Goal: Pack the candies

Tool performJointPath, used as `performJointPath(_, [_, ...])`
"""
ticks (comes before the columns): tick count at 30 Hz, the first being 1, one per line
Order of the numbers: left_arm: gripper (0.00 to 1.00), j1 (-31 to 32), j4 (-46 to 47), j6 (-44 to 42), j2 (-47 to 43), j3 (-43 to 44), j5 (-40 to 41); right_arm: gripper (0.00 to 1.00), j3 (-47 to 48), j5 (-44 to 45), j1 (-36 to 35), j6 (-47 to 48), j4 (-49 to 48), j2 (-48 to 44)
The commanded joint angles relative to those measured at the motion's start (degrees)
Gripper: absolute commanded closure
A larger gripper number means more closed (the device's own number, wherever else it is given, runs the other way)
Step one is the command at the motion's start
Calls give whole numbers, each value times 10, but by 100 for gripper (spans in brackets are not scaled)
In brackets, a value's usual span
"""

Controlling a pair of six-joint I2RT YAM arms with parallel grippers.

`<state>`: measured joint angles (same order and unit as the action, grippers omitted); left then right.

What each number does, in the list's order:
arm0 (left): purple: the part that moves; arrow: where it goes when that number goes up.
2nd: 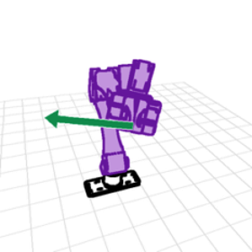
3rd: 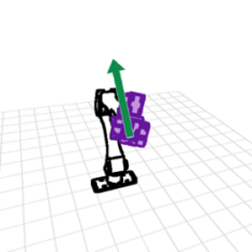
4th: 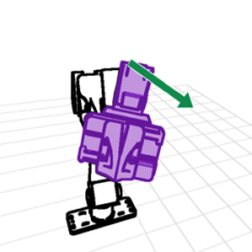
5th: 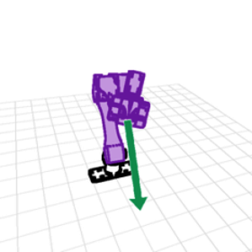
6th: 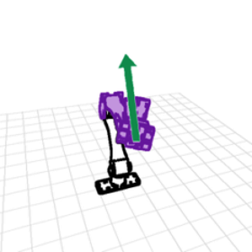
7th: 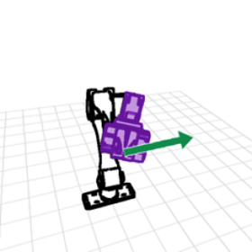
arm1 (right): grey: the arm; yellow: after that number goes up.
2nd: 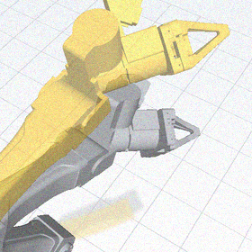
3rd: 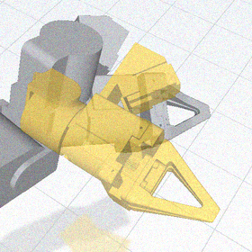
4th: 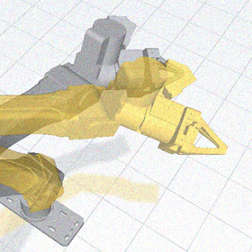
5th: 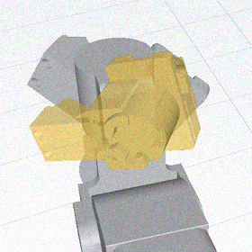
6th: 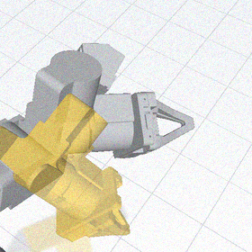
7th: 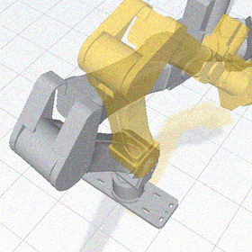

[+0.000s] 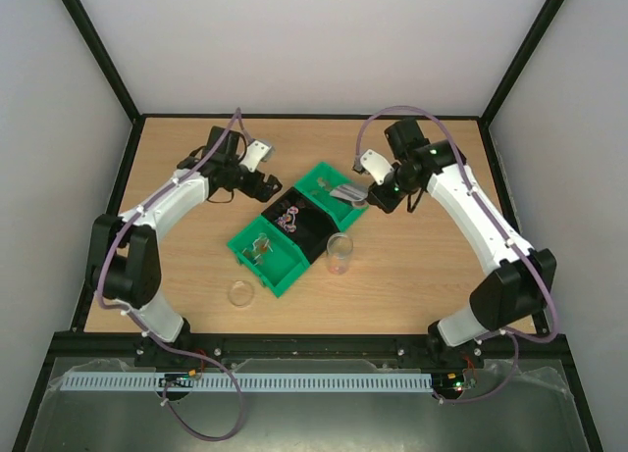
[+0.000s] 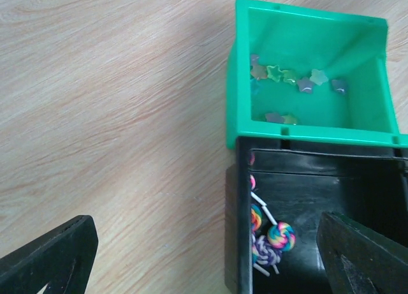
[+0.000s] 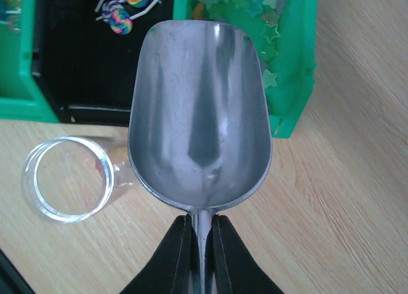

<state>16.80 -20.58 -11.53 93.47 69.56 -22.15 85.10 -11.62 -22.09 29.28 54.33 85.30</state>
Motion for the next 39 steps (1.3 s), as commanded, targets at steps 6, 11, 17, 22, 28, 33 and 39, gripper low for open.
performJointPath(6, [11,-2,-33,-1,93,85,19,99,45,47,-1,-66,22,94])
performJointPath(11, [17,10,-31,4,134,111,18,99,67,87,-5,-50,47,140])
performJointPath(17, [25,28,-28,0,167,124,16,99,137,115,-8,-48,79,210])
performJointPath(22, [31,35,-16,10,186,129,11,99,186,123,-18,-31,108,250])
performJointPath(28, [41,39,-4,25,210,145,-4,99,202,152,-34,-25,137,278])
performJointPath(33, [49,42,1,27,218,145,-12,99,202,179,-38,-33,153,290])
performJointPath(39, [60,49,6,29,231,150,-20,99,197,189,-50,-47,149,313])
